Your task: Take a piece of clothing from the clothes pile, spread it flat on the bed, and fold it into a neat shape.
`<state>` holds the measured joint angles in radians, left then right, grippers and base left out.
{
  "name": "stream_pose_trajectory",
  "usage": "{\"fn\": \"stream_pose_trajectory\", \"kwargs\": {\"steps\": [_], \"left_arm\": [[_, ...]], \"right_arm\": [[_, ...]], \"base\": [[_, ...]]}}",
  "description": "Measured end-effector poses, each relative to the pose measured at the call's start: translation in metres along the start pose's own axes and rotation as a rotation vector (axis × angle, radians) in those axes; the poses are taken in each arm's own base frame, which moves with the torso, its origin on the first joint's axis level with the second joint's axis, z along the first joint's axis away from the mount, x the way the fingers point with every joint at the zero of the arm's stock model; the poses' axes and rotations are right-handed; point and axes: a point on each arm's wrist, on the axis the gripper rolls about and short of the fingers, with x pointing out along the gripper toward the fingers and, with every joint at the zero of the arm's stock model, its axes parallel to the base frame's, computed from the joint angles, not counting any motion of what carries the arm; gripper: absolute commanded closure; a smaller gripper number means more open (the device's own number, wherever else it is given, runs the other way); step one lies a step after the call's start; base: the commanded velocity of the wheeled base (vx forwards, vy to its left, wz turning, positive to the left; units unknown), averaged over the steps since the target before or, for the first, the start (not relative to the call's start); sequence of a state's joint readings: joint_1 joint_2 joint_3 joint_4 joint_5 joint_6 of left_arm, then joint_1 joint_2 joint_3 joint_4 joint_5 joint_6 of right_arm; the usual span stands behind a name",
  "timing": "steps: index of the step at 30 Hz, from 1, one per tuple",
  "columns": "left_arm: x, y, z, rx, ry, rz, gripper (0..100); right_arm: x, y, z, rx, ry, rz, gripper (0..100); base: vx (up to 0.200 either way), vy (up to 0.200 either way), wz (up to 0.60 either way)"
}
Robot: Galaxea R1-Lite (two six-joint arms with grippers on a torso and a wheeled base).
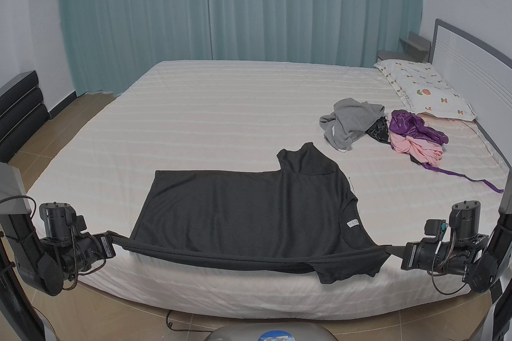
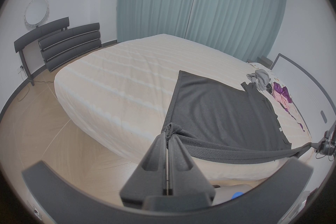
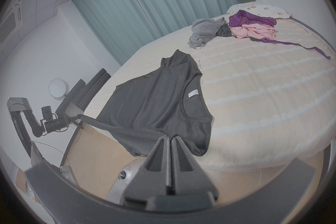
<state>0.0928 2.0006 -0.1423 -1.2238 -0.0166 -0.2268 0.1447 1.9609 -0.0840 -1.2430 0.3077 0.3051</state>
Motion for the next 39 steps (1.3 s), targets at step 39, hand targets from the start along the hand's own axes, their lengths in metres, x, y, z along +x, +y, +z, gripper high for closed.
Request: {"fn": "stream_pose_trajectory", "kwargs": {"steps": [39], "left_arm": [[0.104,-0.017,0.017,-0.018,-0.056,-0.025,100]], "right_arm": [[0.091,-0.025,0.033,0.012,-0.062,-0.005,100]], "base": [[0.0,0.0,0.0]]}}
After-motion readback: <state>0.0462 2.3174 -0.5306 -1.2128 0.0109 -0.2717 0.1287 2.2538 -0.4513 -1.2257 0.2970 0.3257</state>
